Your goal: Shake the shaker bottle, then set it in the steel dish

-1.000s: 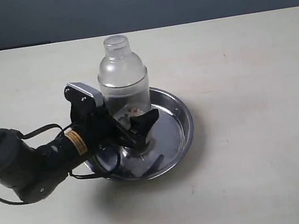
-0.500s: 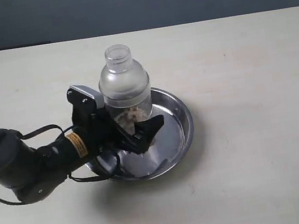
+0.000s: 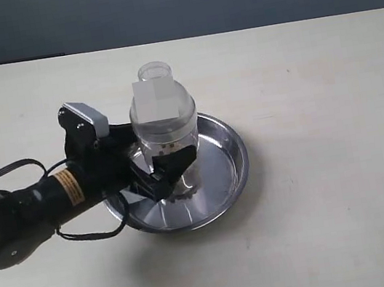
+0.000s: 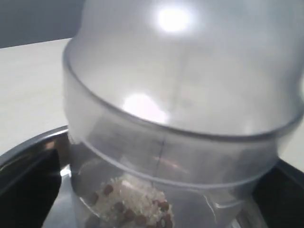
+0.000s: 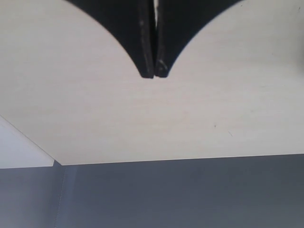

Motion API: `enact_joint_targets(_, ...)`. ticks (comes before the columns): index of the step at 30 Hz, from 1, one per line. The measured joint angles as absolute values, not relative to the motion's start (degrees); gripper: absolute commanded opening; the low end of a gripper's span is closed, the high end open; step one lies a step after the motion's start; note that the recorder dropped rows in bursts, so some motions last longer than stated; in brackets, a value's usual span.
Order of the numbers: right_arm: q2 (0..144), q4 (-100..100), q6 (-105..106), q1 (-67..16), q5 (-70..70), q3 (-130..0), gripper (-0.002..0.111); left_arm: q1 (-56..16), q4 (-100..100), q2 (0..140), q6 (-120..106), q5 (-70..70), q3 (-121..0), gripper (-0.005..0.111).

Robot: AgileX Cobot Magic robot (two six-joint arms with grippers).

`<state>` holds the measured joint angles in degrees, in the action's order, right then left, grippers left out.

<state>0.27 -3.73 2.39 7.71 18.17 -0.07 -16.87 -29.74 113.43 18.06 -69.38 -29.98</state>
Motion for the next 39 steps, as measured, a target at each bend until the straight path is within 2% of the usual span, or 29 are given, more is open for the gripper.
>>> enact_joint_targets(9, 0.27, -3.73, 2.39, 7.71, 18.17, -0.07, -0.001, -11.26, -32.48, 98.76, 19.52, -68.87, -18.21, 0.104)
enact_joint_targets(12, 0.27, -3.73, 2.39, 7.71, 18.17, -0.07, -0.001, -8.62, -29.76, 88.54, 20.28, -69.08, -14.30, 0.094)
enact_joint_targets(14, 0.27, -3.73, 2.39, 7.71, 18.17, -0.07, -0.001, -7.35, -25.56, 79.47, 20.28, -69.08, -12.16, 0.080)
enact_joint_targets(16, 0.27, -3.73, 2.39, 7.71, 18.17, -0.07, -0.001, -6.52, -22.83, 70.16, 19.21, -67.54, -10.69, 0.061)
enact_joint_targets(19, 0.27, -3.73, 2.39, 7.71, 18.17, -0.07, -0.001, -6.37, -22.26, 57.18, 17.79, -58.10, -9.08, 0.035)
enact_joint_targets(25, 0.27, -3.73, 2.39, 7.71, 18.17, -0.07, -0.001, -6.37, -22.73, 38.33, 17.47, -40.90, -7.62, 0.000)
enact_joint_targets(31, 0.27, -3.73, 2.39, 7.71, 18.17, -0.07, -0.001, -6.37, -24.30, 23.67, 17.71, -23.41, -7.62, 0.000)
enact_joint_targets(39, 0.27, -3.73, 2.39, 7.71, 18.17, -0.07, -0.001, -6.23, -25.32, 12.20, 21.18, -4.66, -7.50, 0.000)
